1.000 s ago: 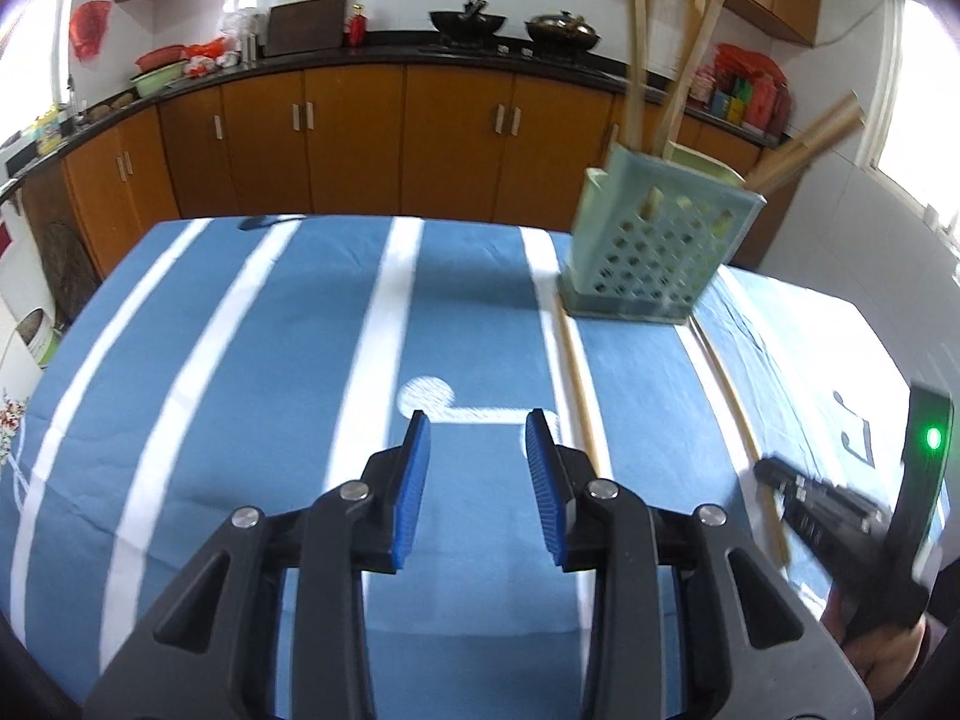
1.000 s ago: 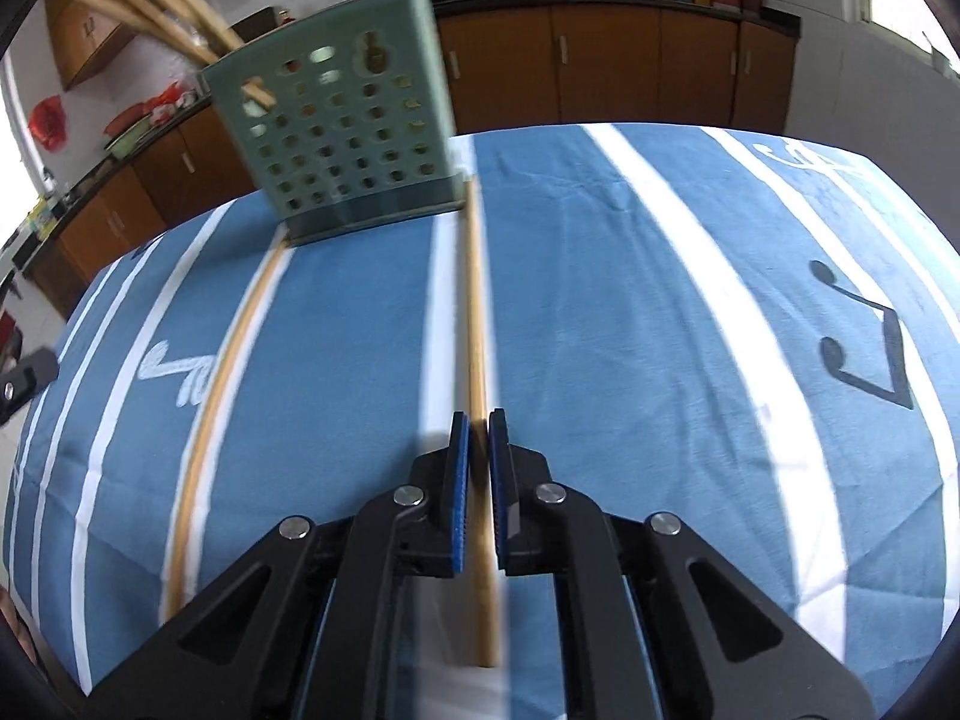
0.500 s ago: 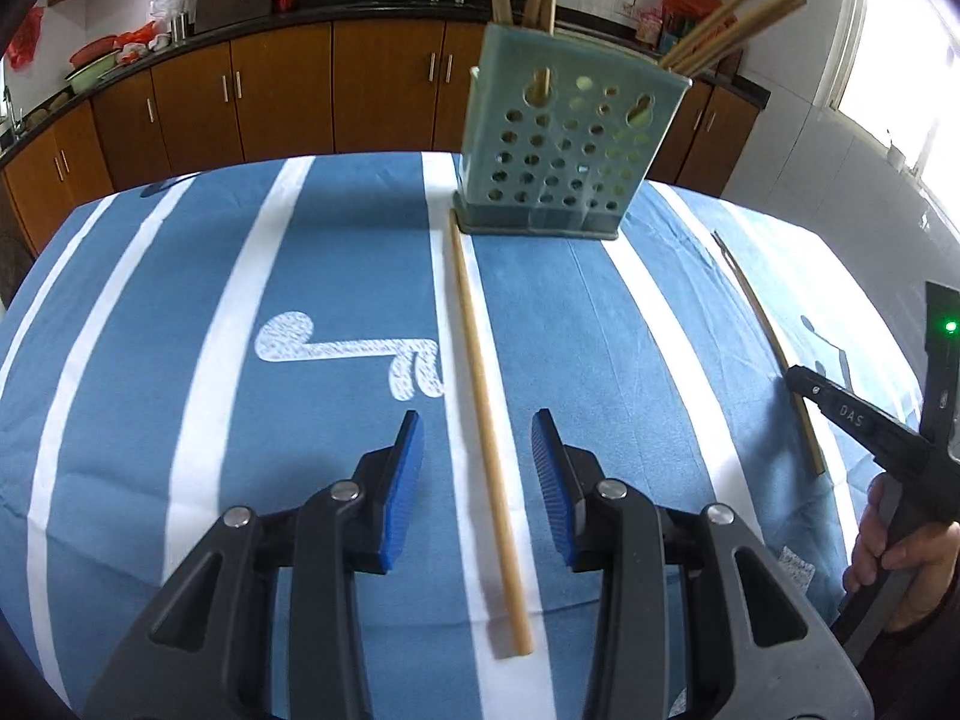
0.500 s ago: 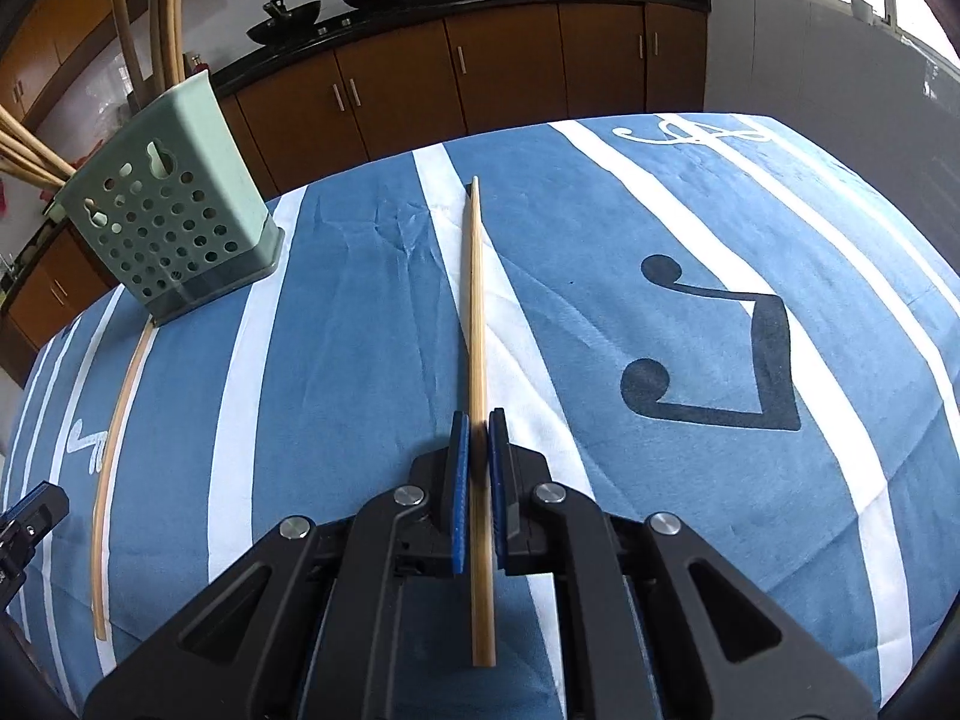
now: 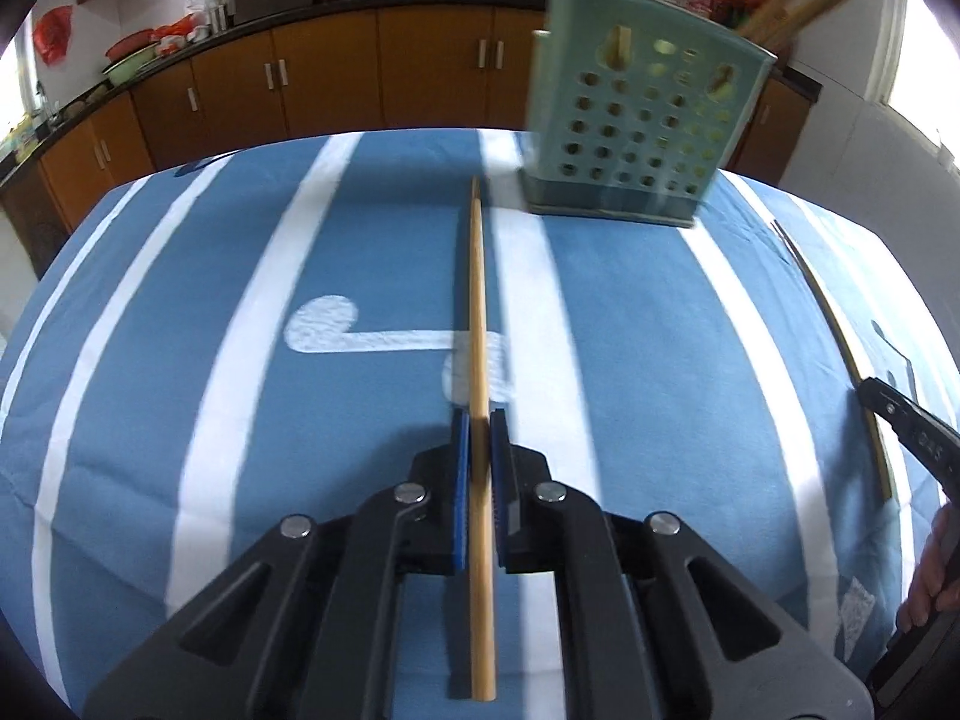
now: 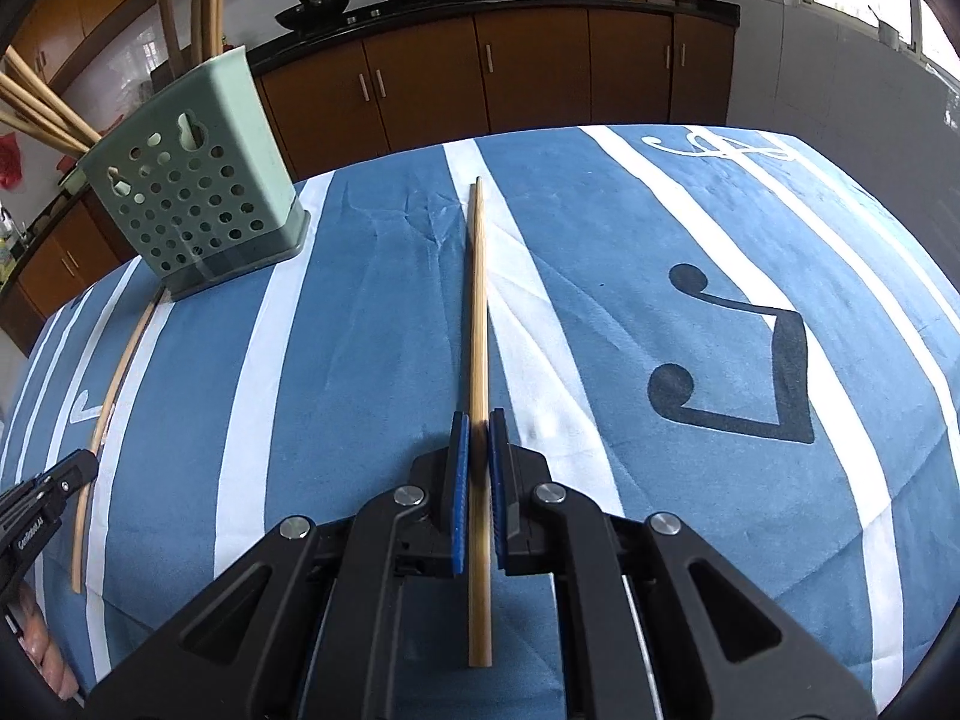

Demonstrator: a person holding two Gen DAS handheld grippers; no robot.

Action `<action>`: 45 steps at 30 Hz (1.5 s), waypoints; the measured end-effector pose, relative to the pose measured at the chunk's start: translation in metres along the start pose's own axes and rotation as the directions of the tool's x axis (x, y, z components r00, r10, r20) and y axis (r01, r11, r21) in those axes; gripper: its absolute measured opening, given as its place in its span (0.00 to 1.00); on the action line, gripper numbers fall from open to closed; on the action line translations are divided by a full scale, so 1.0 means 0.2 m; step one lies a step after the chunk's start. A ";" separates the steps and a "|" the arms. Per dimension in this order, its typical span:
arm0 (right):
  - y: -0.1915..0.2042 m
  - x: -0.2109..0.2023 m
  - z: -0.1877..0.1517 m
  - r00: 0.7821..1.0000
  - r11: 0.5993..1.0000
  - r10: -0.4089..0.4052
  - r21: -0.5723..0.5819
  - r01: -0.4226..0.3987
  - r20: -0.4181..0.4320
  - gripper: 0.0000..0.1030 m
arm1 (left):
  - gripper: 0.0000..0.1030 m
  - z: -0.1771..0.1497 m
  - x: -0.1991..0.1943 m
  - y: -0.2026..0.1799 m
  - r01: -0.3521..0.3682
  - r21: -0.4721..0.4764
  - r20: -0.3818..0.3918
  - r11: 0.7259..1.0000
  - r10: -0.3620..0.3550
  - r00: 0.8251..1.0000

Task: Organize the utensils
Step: 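Lift both held chopsticks off the table toward the green holder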

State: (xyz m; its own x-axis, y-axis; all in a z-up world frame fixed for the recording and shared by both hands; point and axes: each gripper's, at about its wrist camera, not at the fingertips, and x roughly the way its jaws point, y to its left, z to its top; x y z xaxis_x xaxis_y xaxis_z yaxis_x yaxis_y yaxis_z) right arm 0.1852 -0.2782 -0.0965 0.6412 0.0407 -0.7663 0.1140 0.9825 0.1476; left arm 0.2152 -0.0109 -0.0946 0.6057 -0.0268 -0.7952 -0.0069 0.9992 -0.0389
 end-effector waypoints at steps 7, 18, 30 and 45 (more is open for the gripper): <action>0.06 0.01 -0.01 0.999 0.998 0.036 -0.049 -0.036 -0.004 0.07 | 0.08 0.05 0.02 0.23 -0.072 -0.049 0.003 0.996 0.072 0.997; 0.07 0.01 -0.01 1.000 0.998 0.024 -0.060 -0.024 -0.006 0.08 | 0.14 0.06 0.03 0.29 -0.053 -0.069 0.028 0.996 0.055 0.998; 0.08 0.01 -0.01 1.000 0.998 0.017 -0.066 -0.018 -0.004 0.08 | 0.20 0.05 0.03 0.28 -0.036 -0.063 0.030 0.997 0.038 0.999; 0.07 0.01 -0.01 1.000 0.998 0.023 -0.061 -0.023 -0.003 0.09 | 0.23 0.05 0.03 0.28 -0.027 -0.064 0.031 0.998 0.029 0.999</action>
State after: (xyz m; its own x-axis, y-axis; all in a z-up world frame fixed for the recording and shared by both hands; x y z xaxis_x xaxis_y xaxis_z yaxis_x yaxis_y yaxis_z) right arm 0.1869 -0.2635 -0.0979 0.6412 0.0641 -0.7647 0.0524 0.9905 0.1270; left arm 0.2264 0.0453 -0.0953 0.6296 0.0036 -0.7769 -0.0747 0.9956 -0.0559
